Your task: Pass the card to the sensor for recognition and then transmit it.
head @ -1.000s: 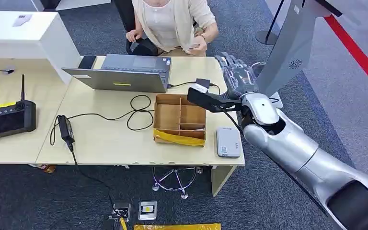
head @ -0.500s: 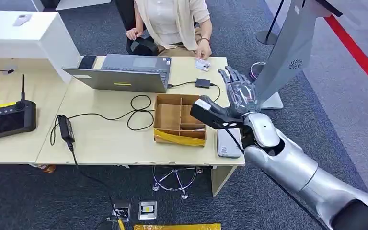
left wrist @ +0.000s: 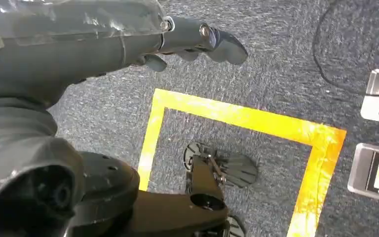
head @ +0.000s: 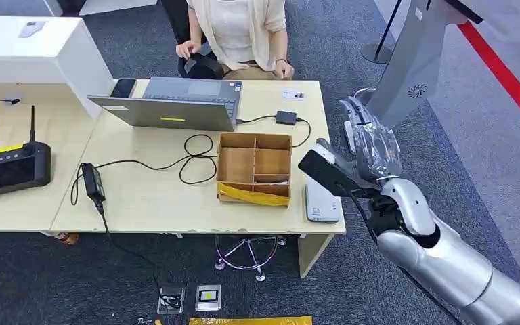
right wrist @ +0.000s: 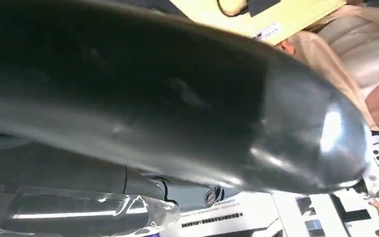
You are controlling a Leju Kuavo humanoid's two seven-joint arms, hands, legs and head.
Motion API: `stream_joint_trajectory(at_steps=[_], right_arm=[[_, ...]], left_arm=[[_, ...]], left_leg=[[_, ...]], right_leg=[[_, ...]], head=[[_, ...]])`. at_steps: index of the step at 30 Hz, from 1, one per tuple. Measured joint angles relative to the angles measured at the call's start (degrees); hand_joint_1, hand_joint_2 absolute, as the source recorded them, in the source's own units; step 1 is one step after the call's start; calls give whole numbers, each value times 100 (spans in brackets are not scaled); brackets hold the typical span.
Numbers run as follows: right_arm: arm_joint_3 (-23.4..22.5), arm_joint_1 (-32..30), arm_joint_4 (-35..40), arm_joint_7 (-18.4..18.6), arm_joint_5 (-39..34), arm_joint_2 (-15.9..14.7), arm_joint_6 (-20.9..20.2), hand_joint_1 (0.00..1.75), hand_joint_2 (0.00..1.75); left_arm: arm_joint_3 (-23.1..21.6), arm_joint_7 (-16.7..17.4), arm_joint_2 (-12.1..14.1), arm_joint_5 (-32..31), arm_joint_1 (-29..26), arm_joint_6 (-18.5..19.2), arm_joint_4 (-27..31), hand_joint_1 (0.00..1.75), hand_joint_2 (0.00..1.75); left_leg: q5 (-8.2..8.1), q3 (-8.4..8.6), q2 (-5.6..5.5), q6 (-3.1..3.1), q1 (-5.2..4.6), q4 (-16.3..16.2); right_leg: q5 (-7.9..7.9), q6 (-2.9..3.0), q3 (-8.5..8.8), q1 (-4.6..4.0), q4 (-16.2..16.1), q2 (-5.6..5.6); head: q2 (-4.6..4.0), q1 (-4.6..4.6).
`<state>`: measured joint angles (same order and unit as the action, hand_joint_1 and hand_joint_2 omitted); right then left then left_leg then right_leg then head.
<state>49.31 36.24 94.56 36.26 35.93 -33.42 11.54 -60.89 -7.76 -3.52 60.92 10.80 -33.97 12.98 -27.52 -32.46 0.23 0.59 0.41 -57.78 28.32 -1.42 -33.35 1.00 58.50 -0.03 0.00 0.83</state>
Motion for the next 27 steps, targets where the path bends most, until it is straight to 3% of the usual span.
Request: stream_joint_trajectory(at_steps=[12,27], right_arm=[[295,-522,467,111,798,-105,1302,0,0],[573,-751,456,144,879,-105,1412,0,0]], left_arm=[[269,-144,61,109,-92,-122,0,0,0],[310,-186,76,22,-98,-146,0,0,0]], left_leg=[[0,-1,-1,0,0,1],[0,-2,-1,0,0,1]], right_leg=[[1,0,1,0,0,-1],[1,0,1,0,0,-1]], head=[[0,0],[0,0]])
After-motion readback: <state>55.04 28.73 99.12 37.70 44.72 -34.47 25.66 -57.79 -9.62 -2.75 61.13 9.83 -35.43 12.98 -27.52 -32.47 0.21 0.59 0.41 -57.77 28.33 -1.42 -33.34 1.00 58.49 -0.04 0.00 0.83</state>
